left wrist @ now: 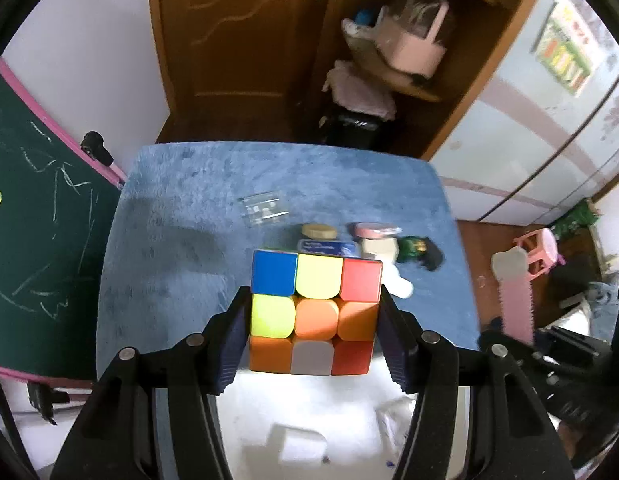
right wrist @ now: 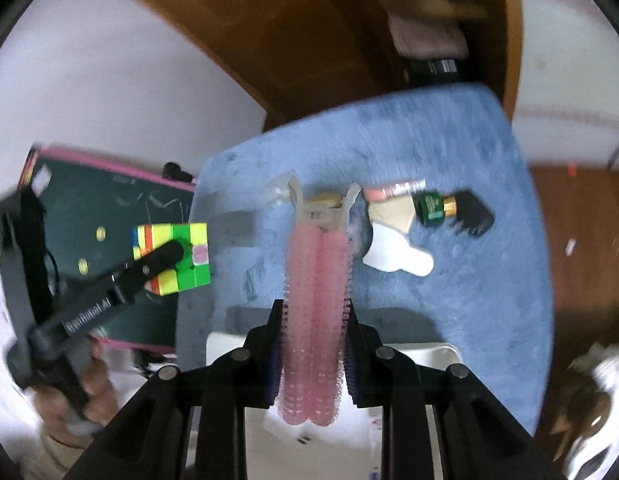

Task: Organize rigid objects
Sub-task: 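Carry the cube and pink roller over the tray and release both, then withdraw both tools from the tray toward the remaining items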

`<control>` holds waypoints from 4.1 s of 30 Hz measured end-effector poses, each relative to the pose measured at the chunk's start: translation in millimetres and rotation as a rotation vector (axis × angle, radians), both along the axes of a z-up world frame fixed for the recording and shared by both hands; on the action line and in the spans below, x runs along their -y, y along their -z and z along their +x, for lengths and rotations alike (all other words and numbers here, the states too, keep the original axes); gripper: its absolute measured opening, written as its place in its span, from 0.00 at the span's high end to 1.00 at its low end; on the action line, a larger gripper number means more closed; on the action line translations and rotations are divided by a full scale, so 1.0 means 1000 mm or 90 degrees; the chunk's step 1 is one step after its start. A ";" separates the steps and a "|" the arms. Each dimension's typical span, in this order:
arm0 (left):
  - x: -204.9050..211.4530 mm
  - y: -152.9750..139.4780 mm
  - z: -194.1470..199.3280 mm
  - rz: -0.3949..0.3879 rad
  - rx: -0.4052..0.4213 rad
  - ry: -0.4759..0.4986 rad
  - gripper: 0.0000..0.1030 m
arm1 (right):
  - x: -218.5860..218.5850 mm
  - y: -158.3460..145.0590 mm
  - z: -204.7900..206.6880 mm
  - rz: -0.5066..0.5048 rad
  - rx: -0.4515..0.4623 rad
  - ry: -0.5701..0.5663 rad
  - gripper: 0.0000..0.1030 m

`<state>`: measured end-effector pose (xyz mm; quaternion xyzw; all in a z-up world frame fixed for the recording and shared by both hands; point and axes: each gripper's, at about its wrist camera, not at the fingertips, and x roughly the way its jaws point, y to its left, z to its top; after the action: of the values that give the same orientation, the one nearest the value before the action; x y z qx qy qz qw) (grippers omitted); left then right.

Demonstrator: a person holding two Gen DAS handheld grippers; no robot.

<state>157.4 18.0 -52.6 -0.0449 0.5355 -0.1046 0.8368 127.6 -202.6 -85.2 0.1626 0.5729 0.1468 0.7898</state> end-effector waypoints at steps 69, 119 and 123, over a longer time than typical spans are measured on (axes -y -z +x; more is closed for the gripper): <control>0.035 0.093 -0.160 0.168 -0.091 -0.014 0.29 | -0.049 0.074 -0.158 -0.295 -0.001 -0.098 0.39; 0.077 0.040 -0.019 0.185 0.001 0.192 0.29 | 0.033 0.008 -0.078 -0.235 0.087 0.042 0.39; 0.080 0.055 -0.003 0.193 -0.017 0.269 0.29 | 0.050 0.005 -0.056 -0.218 0.080 0.059 0.39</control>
<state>154.8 -62.1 -107.2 0.1926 0.5536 -0.1953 0.7863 71.6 -252.4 -89.8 0.0426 0.5308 0.0206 0.8462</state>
